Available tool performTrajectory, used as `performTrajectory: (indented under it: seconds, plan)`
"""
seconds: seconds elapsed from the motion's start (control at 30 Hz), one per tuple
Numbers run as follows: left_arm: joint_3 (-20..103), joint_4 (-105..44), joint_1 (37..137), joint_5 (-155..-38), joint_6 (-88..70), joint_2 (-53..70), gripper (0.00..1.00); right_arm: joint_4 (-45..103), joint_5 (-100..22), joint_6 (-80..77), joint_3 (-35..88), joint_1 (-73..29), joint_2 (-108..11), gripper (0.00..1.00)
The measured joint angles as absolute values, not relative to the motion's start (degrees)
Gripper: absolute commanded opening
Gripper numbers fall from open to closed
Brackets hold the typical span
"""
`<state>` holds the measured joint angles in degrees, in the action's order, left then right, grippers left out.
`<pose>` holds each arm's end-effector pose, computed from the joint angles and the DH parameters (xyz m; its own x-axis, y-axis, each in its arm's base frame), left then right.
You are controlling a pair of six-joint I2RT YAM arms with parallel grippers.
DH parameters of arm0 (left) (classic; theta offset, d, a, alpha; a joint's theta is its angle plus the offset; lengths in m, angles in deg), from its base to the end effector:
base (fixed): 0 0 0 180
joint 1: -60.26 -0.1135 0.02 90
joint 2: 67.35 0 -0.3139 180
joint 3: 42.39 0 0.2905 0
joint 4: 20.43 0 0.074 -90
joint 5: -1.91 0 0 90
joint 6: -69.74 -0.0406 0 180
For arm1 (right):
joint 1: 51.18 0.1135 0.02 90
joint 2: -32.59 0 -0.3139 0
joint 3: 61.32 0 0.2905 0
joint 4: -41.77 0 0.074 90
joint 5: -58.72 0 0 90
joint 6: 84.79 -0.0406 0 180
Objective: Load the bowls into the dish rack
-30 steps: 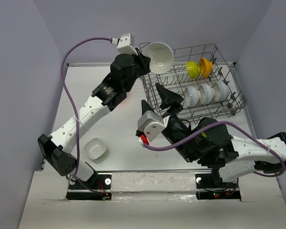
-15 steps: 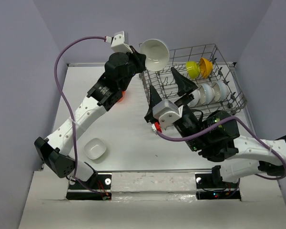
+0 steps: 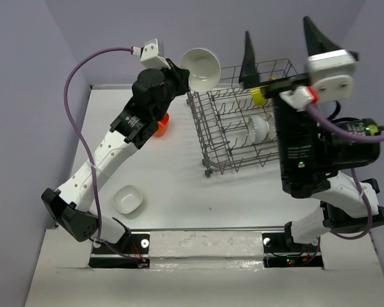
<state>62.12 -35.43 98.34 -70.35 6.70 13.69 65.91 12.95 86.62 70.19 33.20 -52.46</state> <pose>0.2824 -0.2055 0.5559 -0.0554 -0.5051 -0.8613 0.3647 0.7927 -0.4884 0.0504 0.2234 0.7340 0.6965 -0.1572 -0.7002 -0.0118 0.9731 -0.2302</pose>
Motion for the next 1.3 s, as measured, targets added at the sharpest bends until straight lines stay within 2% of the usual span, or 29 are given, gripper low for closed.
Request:
performTrajectory:
  seconds: [0.37, 0.53, 0.67, 0.93, 1.1, 1.3]
  plan:
    - [62.30, -36.58, 97.99, -70.53, 6.33, 13.91, 0.00, 67.28, 1.65, 80.91, 76.25, 33.16, -52.31, 0.96]
    - [63.02, -36.93, 97.99, -70.50, 6.02, 14.56, 0.00, 58.54, -2.05, 74.12, 81.69, 33.16, -56.31, 0.96]
    - [63.09, -36.98, 97.99, -70.53, 5.72, 14.63, 0.00, 51.20, -2.29, 73.51, 80.86, 33.16, -55.79, 1.00]
    - [63.35, -36.98, 97.95, -70.74, 5.70, 15.35, 0.00, 34.15, -4.89, 69.79, 78.94, 33.16, -54.76, 1.00]
    - [63.35, -37.02, 97.84, -70.92, 5.70, 15.52, 0.00, 37.43, -5.80, 67.30, 77.19, 33.16, -54.72, 0.99]
    - [63.37, -37.02, 97.67, -70.94, 5.70, 15.52, 0.00, 51.98, -4.23, 68.35, 74.43, 32.37, -55.20, 0.98]
